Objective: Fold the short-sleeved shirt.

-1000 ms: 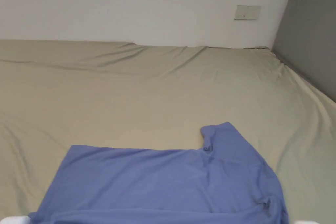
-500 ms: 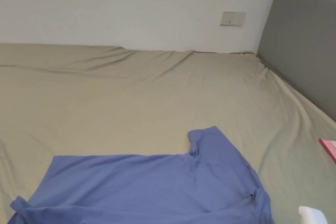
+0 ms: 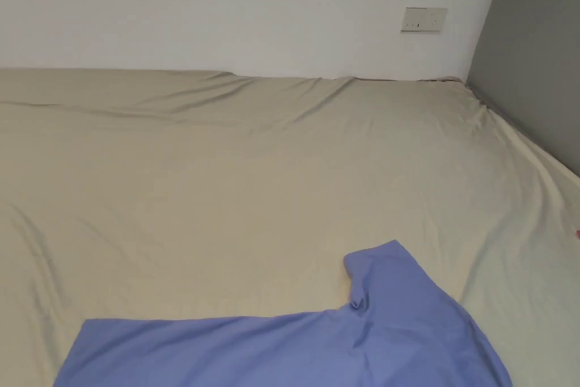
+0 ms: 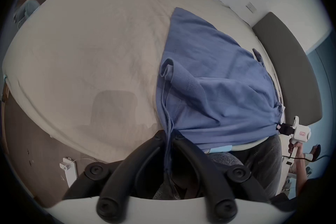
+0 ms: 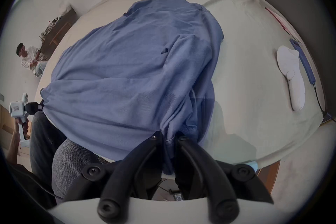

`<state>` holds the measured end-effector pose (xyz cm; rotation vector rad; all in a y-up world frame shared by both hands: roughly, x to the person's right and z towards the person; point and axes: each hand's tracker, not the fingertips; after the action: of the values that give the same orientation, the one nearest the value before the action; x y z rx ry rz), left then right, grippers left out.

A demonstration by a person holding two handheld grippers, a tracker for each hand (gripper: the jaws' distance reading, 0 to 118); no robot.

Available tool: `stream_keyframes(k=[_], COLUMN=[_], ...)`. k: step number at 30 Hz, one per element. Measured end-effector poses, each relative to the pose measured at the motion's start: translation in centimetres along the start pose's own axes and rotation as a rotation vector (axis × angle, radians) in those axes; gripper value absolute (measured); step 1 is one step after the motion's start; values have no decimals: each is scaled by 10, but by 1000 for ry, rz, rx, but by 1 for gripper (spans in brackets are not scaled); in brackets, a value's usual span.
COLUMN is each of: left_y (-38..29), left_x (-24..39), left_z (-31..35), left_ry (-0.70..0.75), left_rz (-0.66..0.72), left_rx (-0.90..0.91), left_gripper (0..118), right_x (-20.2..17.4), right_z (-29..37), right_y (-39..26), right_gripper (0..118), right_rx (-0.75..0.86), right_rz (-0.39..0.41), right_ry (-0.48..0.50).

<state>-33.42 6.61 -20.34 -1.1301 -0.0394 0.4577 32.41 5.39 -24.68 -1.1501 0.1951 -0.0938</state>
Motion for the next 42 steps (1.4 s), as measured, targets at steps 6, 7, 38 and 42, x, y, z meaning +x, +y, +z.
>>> stream_keyframes(k=[6,7,38,42], left_y=[53,73,216,222], left_x=[34,41,109,109], left_z=[20,29,-151,-125], left_ry=[202,168,330,289], left_rz=[-260,-253,-374,-379], left_rx=[75,174,127,112], left_gripper=[113,112,4,4], right_x=[-10,-8,5,-2], right_z=[43,55,-115,-64], right_y=[2,5,271,262], right_gripper=[75,81,10,10], right_rx=[130,185,12,130], right_rz=[116,88,-1,99], right_ry=[-106,-80,68,-6])
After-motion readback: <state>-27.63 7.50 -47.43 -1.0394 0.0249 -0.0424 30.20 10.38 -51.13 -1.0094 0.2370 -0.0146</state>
